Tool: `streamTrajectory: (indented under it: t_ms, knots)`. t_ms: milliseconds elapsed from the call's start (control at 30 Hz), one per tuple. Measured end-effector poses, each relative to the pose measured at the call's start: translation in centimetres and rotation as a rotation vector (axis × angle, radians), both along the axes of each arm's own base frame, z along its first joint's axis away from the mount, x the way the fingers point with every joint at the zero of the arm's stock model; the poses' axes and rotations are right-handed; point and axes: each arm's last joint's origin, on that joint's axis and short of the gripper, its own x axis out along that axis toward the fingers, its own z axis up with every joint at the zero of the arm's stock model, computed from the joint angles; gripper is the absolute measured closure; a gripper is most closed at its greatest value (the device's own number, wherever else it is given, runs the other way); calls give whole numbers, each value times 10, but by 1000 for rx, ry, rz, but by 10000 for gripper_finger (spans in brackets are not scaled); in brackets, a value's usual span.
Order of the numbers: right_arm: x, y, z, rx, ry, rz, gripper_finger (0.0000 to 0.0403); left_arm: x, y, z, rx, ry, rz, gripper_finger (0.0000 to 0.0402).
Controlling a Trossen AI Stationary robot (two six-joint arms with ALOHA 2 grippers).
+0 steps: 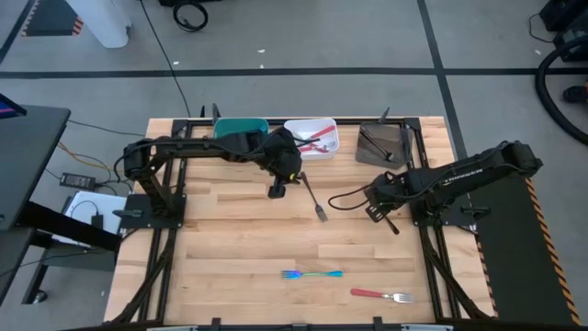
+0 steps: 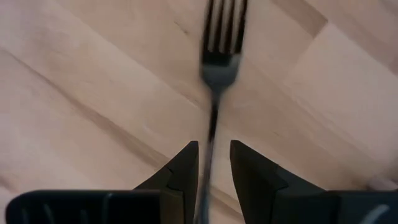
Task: Sort silverware by color (type)
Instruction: Put the black fork into the black bin
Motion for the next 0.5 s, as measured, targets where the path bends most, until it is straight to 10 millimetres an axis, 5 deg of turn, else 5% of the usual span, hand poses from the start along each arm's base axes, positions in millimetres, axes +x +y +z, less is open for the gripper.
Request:
streamTrajectory:
  t_ms: [500]
  knots:
    - [-6,-6,-29,-28,-50,-66,301,1,-3,0,28,-4,-37,338]
